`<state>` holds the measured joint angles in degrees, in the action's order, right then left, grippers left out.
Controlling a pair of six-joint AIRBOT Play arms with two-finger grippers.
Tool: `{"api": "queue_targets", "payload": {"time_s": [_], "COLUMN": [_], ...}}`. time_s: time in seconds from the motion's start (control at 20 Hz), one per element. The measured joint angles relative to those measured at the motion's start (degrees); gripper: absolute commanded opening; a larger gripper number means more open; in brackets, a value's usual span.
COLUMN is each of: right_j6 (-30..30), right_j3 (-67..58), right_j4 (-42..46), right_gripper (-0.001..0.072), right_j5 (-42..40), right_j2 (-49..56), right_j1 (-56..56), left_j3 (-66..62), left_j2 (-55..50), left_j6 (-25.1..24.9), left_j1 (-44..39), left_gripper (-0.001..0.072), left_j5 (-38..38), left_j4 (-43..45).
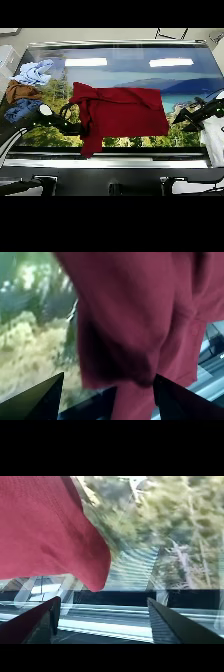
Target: Fold the clothes and pants, and hang the long-sleeved shirts on hangers.
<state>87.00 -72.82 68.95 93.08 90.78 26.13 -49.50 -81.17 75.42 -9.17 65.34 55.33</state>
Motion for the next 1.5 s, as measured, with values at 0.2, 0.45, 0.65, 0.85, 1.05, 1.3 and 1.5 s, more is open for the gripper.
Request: {"api": "queue_targets", "payload": {"time_s": [0.2, 0.45, 0.65, 0.85, 1.05, 1.3, 1.5], "right_j6": [-0.7, -1.1, -1.4, -2.6, -3.2, -4.4, -5.3], "right_j3": [0.6, 0.8, 2.4, 6.3, 8.1, 1.4, -20.0], "right_j4": [-0.2, -0.2, 0.0, -0.8, -1.9, -4.0, -4.0], "right_gripper": [0.0631, 0.0630, 0.0631, 0.0628, 0.0053, 0.0043, 0.0044], "right_j5": [-0.9, -2.4, -4.4, -8.3, -9.4, -7.1, -10.3], "right_j2": [-0.1, -0.1, -0.1, 0.9, 3.5, 1.0, -8.9], "right_j1": [0.0, 0.0, -0.2, -2.9, -7.4, -10.9, -10.5], "left_j3": [1.0, 1.7, 2.1, 1.8, 1.5, -6.8, -30.9], "left_j2": [0.0, 0.4, 0.8, 2.5, 4.5, 9.6, 17.3], "left_j6": [0.0, 0.9, 2.4, 2.8, 3.2, 4.1, 6.0], "left_j1": [-1.3, -1.9, -1.9, -1.9, -1.9, 0.7, 8.6], "left_gripper": [0.0578, 0.0065, 0.0027, 0.0027, 0.0026, 0.0025, 0.0025], "left_j5": [-1.2, -2.1, -1.6, -1.2, -1.2, 0.3, 0.6], "left_j4": [-1.0, 1.6, 5.0, 6.4, 6.6, 6.7, 6.6]}}
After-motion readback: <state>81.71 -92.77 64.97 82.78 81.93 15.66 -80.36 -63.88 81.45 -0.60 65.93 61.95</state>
